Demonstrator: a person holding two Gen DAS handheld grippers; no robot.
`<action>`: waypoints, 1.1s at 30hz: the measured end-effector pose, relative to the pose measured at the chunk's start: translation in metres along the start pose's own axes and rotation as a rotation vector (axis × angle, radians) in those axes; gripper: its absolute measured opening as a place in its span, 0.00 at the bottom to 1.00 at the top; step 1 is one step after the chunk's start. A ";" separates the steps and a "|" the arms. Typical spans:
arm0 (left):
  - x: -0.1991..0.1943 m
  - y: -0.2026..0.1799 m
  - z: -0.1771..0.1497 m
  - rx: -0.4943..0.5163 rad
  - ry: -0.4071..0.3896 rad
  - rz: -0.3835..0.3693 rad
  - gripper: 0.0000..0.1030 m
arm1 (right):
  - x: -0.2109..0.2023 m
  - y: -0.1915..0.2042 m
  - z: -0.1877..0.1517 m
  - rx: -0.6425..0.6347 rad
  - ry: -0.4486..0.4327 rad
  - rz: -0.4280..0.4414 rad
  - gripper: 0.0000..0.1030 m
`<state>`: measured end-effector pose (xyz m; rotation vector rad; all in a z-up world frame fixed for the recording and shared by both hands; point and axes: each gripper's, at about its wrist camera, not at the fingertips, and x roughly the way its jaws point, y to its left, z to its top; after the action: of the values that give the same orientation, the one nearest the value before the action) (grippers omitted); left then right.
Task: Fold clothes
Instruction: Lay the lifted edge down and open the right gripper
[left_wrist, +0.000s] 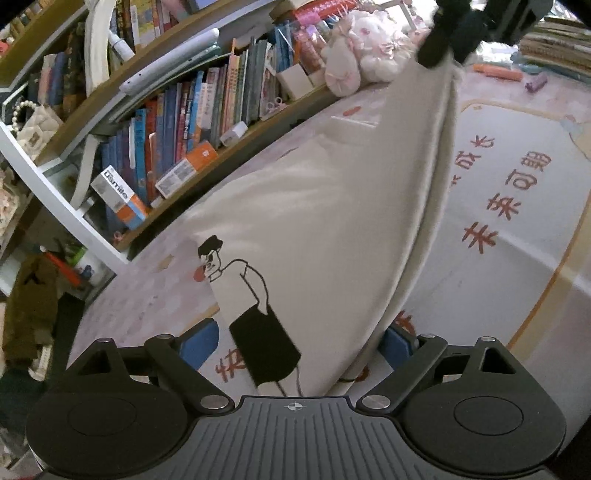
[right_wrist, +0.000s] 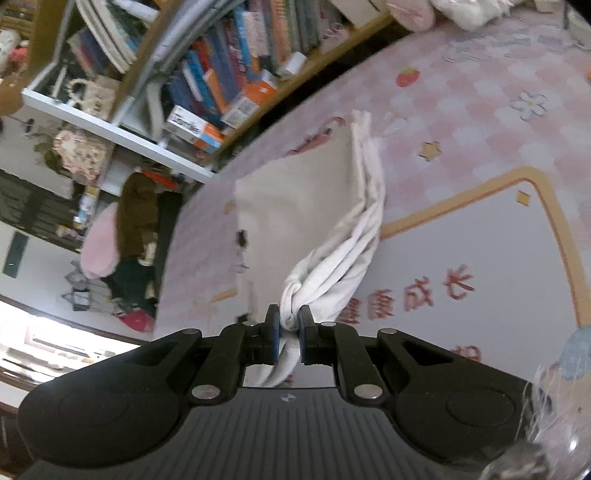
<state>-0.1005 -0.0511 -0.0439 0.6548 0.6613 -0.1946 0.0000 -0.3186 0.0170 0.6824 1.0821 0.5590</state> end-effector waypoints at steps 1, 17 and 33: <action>0.000 0.001 -0.001 0.007 -0.001 -0.002 0.90 | 0.001 -0.003 -0.001 0.001 0.005 -0.016 0.09; -0.001 0.005 0.004 0.061 -0.007 -0.099 0.74 | 0.009 -0.024 -0.023 -0.187 0.004 -0.331 0.30; -0.005 0.029 0.016 -0.008 -0.035 -0.151 0.74 | 0.071 0.066 -0.098 -1.270 0.256 -0.229 0.56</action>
<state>-0.0857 -0.0383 -0.0165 0.5923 0.6780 -0.3428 -0.0695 -0.2020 -0.0066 -0.6256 0.7989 0.9871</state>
